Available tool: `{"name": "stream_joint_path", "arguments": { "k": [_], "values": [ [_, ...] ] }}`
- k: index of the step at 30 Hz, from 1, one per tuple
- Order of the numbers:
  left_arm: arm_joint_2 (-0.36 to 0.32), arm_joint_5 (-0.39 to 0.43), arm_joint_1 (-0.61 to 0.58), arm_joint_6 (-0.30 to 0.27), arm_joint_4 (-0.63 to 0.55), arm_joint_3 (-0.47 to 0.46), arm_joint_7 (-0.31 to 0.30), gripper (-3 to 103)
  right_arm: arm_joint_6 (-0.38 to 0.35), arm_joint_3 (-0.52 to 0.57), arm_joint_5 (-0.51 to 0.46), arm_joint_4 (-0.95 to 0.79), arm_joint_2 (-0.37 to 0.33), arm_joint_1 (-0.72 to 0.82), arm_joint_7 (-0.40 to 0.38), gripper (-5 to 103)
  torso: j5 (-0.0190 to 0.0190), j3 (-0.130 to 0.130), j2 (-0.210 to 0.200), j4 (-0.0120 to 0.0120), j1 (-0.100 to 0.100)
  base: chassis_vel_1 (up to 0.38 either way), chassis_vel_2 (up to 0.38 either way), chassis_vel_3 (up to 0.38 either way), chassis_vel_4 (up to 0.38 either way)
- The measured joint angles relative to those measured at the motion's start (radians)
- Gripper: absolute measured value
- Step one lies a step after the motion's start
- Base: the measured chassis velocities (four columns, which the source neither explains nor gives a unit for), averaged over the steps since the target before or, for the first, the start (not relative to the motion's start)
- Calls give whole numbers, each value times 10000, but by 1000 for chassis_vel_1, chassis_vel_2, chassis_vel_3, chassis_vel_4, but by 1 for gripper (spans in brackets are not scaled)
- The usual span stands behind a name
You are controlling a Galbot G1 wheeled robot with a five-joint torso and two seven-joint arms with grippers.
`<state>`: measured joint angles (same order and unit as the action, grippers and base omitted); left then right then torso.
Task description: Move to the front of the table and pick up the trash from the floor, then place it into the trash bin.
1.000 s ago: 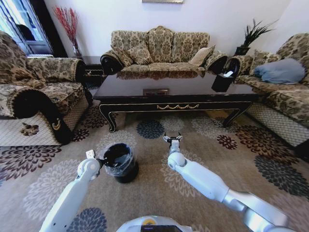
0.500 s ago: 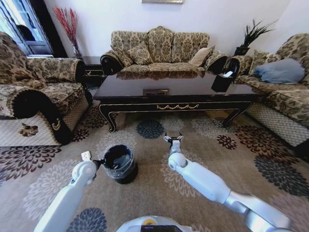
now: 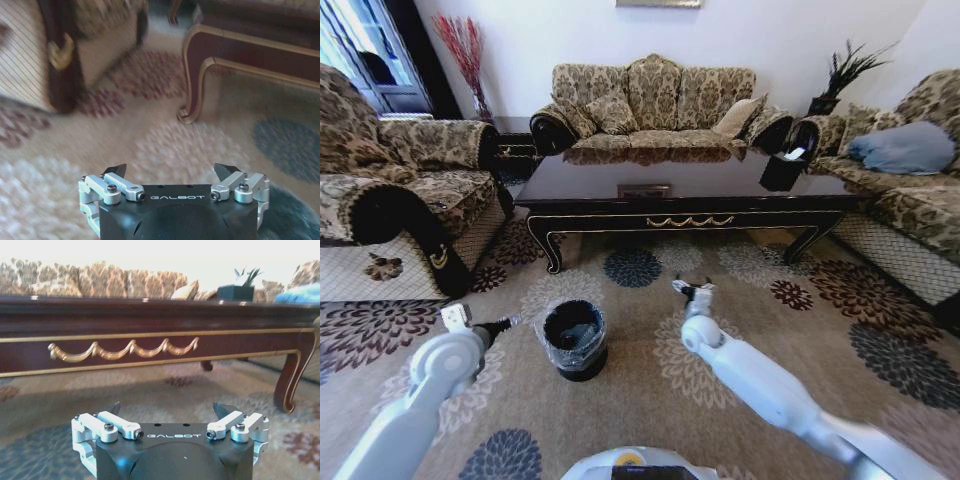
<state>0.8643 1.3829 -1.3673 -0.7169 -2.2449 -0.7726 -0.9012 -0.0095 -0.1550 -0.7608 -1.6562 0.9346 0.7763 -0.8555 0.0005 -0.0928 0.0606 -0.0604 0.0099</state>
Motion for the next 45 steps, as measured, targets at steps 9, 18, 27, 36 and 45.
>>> {"name": "stream_joint_path", "arguments": {
  "k": [9, 18, 27, 36, 45],
  "values": [
    [875, -2937, -2331, 1358, -1027, -3324, 2201, 100, 78, 1240, 1814, -1384, -635, 1351, 476, 100, -5, 1, -1, 12, 1, 0, 0, 0, 0],
    [1705, -6990, -4016, 5846, -369, -5186, 7681, 100, 885, 5018, 3278, -2752, -1277, 5313, 1340, 100, 0, 1, -1, 8, 0, 0, 0, 0, 0],
    [3145, -8574, -3862, 6463, -39, -3698, 8582, 100, 3533, 7704, 3865, -2687, -429, 8391, 4881, 100, -2, 0, -2, 11, 0, 0, 0, 0, 0],
    [4524, -9591, -4393, 5925, -632, -2688, 7848, 100, 3575, 7851, 5065, -4175, 1177, 9922, 4665, 100, -4, 1, -2, 12, -1, 0, 0, 0, 0],
    [4567, -9386, -4487, 5770, -1195, -2895, 7928, 100, 3922, 7929, 5862, -4731, 1896, 10097, 5063, 100, -5, 0, -1, 13, 1, 0, 0, 0, 0]
  ]
}}
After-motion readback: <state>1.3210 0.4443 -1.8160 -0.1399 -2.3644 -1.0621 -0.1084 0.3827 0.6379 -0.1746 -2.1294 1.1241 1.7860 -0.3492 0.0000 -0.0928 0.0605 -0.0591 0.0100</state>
